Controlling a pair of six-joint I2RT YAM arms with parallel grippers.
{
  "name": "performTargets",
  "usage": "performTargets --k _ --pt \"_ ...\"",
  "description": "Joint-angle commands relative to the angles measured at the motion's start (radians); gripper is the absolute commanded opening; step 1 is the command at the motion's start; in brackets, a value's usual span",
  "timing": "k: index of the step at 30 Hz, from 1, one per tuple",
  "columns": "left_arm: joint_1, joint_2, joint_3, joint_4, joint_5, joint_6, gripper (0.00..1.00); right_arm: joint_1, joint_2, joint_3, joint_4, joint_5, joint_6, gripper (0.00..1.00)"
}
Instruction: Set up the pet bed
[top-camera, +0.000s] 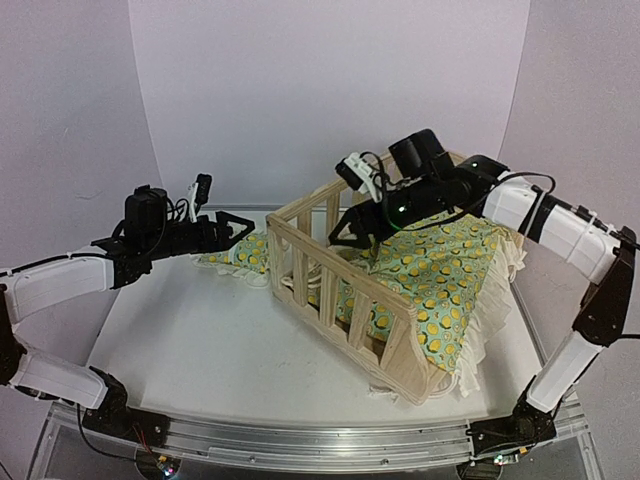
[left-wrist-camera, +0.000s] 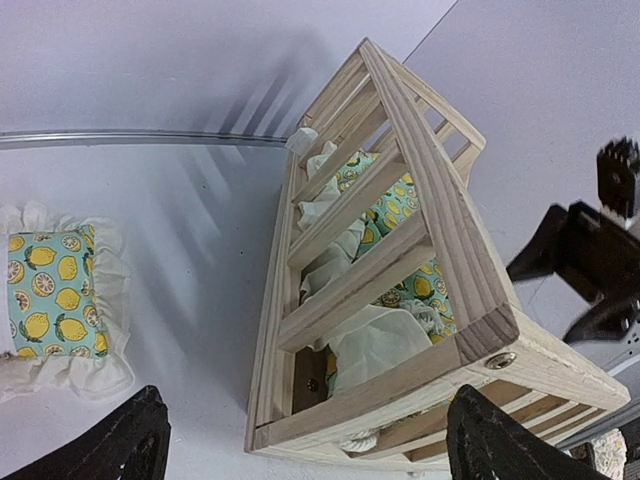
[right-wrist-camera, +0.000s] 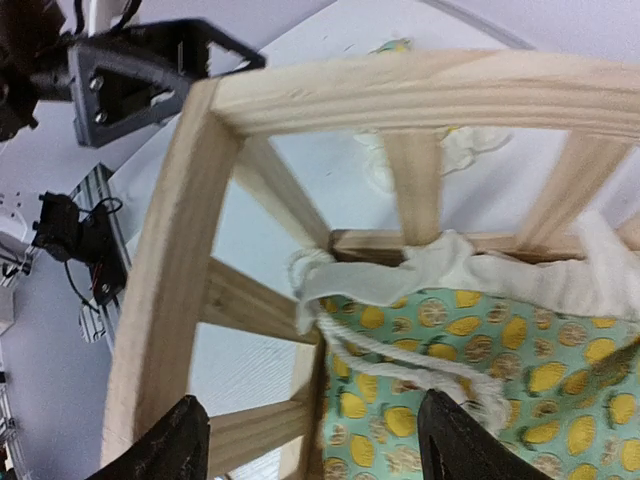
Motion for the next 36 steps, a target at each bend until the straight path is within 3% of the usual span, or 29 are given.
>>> performTargets --k 1,5,10,19,30,36 --pt "0.021 -0.022 0.013 0.051 0.014 0.052 0.97 -0.203 -0.005 -0.021 0.056 0.055 -0.176 0.69" --pt "0.043 -0.012 0.013 0.074 0.041 0.077 0.97 -0.202 -0.034 -0.135 0.136 -0.051 -0.418 0.73" --pt "0.089 0.014 -0.021 0.168 0.107 0.052 0.96 -0.202 0.066 -0.109 0.125 -0.062 -0.518 0.69" --pt "0.114 0.045 -0.070 0.269 0.148 0.033 0.96 -0.199 0.154 -0.068 0.144 -0.101 -0.557 0.60" --pt "0.114 0.010 -0.129 0.315 0.152 0.105 0.97 -0.157 0.165 -0.078 0.144 -0.170 -0.553 0.68" --pt "0.113 0.044 -0.113 0.364 0.201 0.103 0.95 -0.130 0.167 -0.088 0.146 -0.232 -0.529 0.53"
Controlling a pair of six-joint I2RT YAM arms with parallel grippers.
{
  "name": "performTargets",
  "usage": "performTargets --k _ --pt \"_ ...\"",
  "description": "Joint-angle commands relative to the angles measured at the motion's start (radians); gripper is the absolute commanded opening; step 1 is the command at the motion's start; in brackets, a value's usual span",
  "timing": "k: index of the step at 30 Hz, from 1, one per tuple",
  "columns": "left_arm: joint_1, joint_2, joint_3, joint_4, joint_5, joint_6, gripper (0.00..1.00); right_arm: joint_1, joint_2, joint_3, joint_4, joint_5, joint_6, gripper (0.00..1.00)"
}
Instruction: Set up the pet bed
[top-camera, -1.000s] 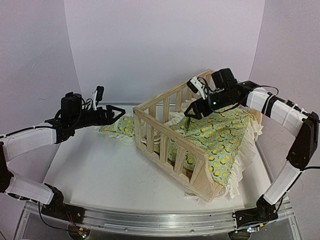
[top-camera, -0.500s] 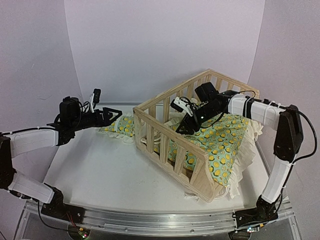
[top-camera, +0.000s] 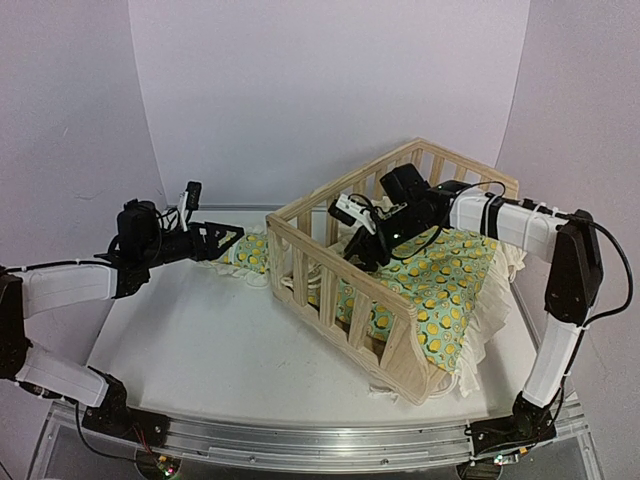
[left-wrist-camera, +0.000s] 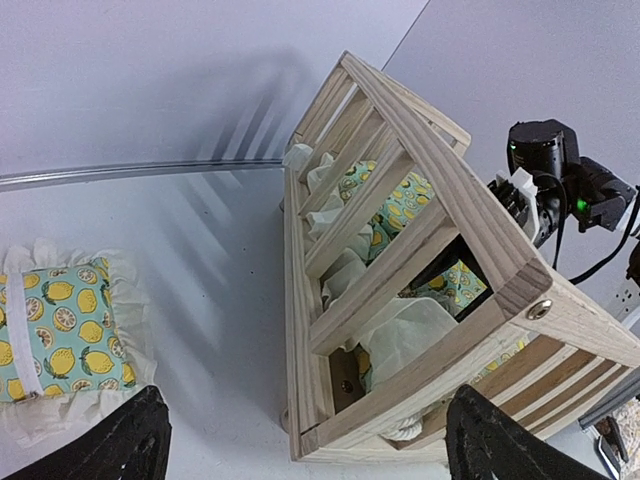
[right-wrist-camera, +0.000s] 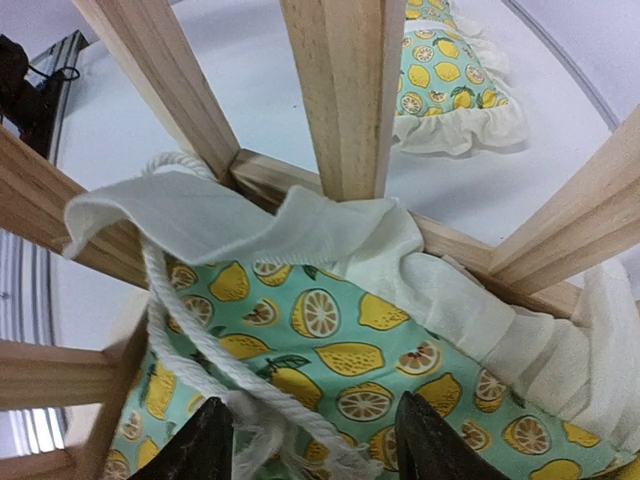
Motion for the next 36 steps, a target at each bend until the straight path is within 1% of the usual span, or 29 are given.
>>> performTargets --k 1,5,8,10,15,17,21,22,24,25,28,30,32,36 --pt "0.001 0.005 0.021 0.109 0.063 0.017 0.95 0.024 -0.010 0.003 0.033 -0.069 0.013 0.53" --pt "0.001 -0.009 0.011 0.131 0.061 0.020 0.94 0.043 -0.004 -0.010 0.055 -0.045 0.008 0.59" --pt "0.001 -0.023 -0.005 0.136 0.052 0.018 0.94 0.048 0.006 -0.008 0.066 -0.048 0.005 0.60" --pt "0.001 -0.030 -0.013 0.139 0.047 0.013 0.94 0.051 0.017 -0.002 0.070 -0.045 0.005 0.57" --pt "0.001 -0.040 -0.030 0.144 0.011 0.010 0.95 0.053 0.016 0.014 0.088 -0.012 0.038 0.40" --pt "0.000 -0.031 -0.031 0.146 0.007 0.021 0.96 0.052 0.016 0.028 0.085 -0.015 0.062 0.29" --pt "0.001 0.001 -0.024 0.151 0.017 0.076 0.98 0.052 -0.035 0.020 0.086 -0.029 0.154 0.02" --pt "0.000 0.008 -0.020 0.153 0.013 0.094 0.97 0.052 -0.055 0.015 0.092 -0.038 0.186 0.00" --pt "0.001 0.032 -0.011 0.169 0.008 0.132 0.96 0.052 -0.088 -0.006 0.136 -0.112 0.269 0.00" --pt "0.002 0.049 -0.002 0.175 0.016 0.155 0.95 0.052 -0.104 -0.026 0.191 -0.144 0.334 0.00" --pt "0.002 0.104 0.026 0.215 0.094 0.238 0.85 0.058 -0.135 -0.096 0.371 -0.170 0.519 0.00" --pt "0.010 0.149 0.046 0.245 0.154 0.266 0.80 0.070 -0.151 -0.124 0.445 -0.128 0.573 0.00" --pt "0.026 0.205 0.079 0.264 0.242 0.276 0.75 0.079 -0.153 -0.151 0.515 -0.123 0.615 0.00" --pt "0.030 0.314 0.156 0.274 0.386 0.304 0.69 0.117 -0.113 -0.127 0.553 -0.090 0.618 0.00"
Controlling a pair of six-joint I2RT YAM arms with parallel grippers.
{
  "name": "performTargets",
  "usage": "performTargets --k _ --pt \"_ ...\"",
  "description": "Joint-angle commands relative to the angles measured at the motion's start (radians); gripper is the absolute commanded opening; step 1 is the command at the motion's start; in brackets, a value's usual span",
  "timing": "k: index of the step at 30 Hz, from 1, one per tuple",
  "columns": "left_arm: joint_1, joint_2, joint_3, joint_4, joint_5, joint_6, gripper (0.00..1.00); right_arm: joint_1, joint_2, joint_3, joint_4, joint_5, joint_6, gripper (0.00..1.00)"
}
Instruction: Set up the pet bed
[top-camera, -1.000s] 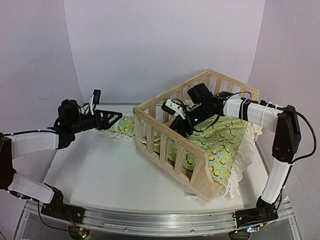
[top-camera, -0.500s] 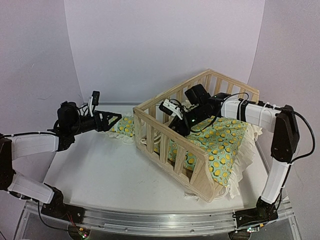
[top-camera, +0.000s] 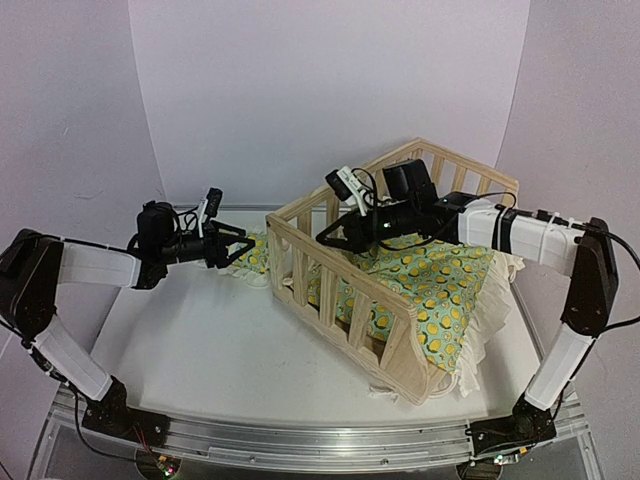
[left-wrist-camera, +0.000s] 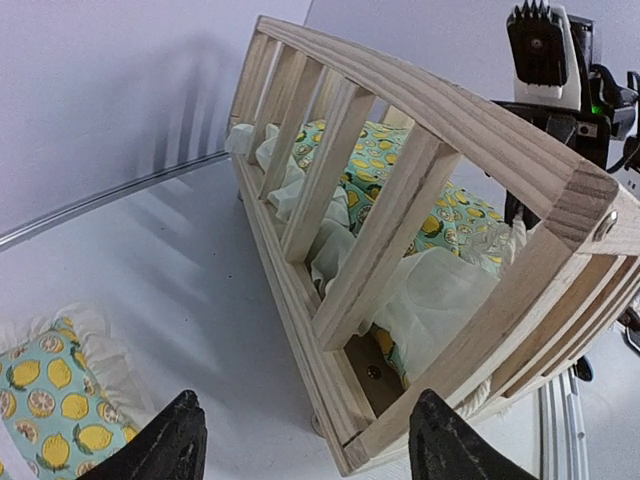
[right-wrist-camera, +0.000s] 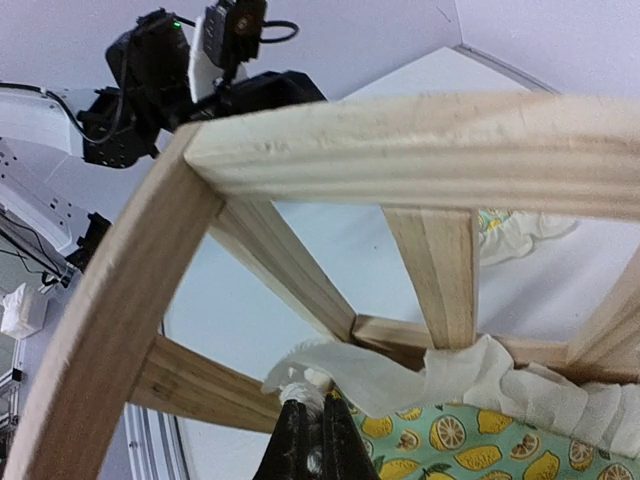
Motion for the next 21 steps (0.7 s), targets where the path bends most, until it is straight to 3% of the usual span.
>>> performTargets --k 1,11,16,21 --pt "0.010 0.098 0.121 0.090 0.212 0.073 0.67 0.047 0.017 0.018 0.154 0.041 0.074 0.00" --pt "0.009 0.307 0.294 0.103 0.454 0.042 0.48 0.117 0.100 0.038 0.332 0.310 0.143 0.00" --pt "0.003 0.320 0.314 0.105 0.450 0.009 0.52 0.134 0.084 0.007 0.390 0.570 0.224 0.00" --pt "0.003 0.272 0.266 0.107 0.334 -0.015 0.54 0.134 -0.031 -0.103 0.404 0.800 0.277 0.00"
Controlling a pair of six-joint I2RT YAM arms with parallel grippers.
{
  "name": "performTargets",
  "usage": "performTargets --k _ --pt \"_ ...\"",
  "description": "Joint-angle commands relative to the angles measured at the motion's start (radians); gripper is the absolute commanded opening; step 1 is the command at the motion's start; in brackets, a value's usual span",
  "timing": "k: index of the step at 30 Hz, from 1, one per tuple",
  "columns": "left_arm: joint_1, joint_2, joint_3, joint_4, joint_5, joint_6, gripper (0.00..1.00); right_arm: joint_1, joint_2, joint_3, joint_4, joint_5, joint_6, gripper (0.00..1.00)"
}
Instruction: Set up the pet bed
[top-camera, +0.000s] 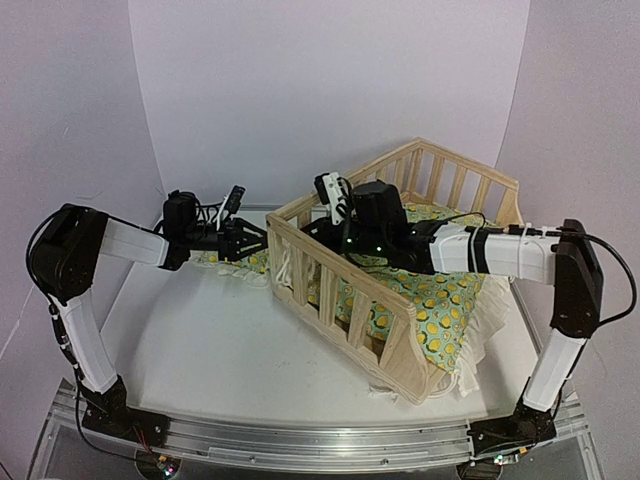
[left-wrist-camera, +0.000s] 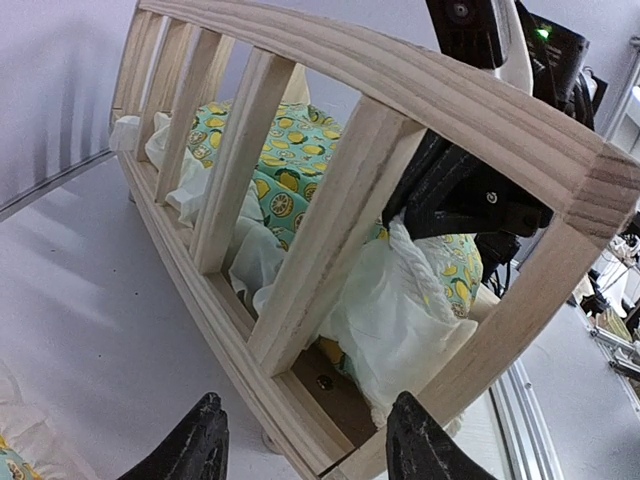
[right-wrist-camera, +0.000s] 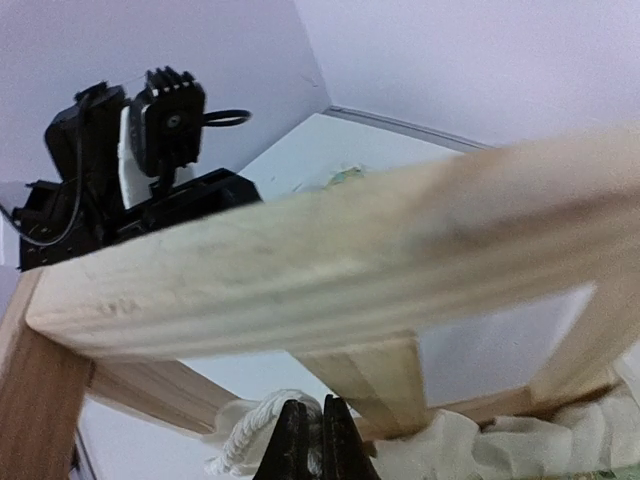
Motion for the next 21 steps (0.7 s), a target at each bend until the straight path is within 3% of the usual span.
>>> performTargets --k 1,5,8,12,14,17,21 --pt "-0.002 -0.066 -0.020 0.050 -0.094 -0.027 0.55 -0.012 -0.152 -0.088 0.081 0.334 0.072 0.00" --pt "-0.002 -0.137 -0.103 0.052 -0.232 -0.032 0.56 -0.014 -0.254 -0.181 0.037 0.525 0.073 0.00" --pt "-0.002 -0.161 -0.131 0.053 -0.254 -0.042 0.56 -0.019 -0.284 -0.214 0.010 0.522 0.049 0.00" --pt "-0.002 -0.162 -0.121 0.057 -0.251 -0.054 0.55 -0.023 -0.256 -0.136 -0.047 0.230 -0.078 0.00" --pt "-0.001 -0.163 -0.106 0.058 -0.249 -0.065 0.53 -0.030 -0.246 -0.088 -0.109 0.222 -0.077 0.00" --pt "-0.001 -0.185 -0.105 0.058 -0.258 -0.077 0.52 -0.052 -0.257 -0.041 -0.288 0.156 -0.093 0.00" --pt "-0.002 -0.216 -0.134 0.058 -0.272 -0.072 0.52 -0.051 -0.263 -0.002 -0.560 -0.175 -0.166 0.01"
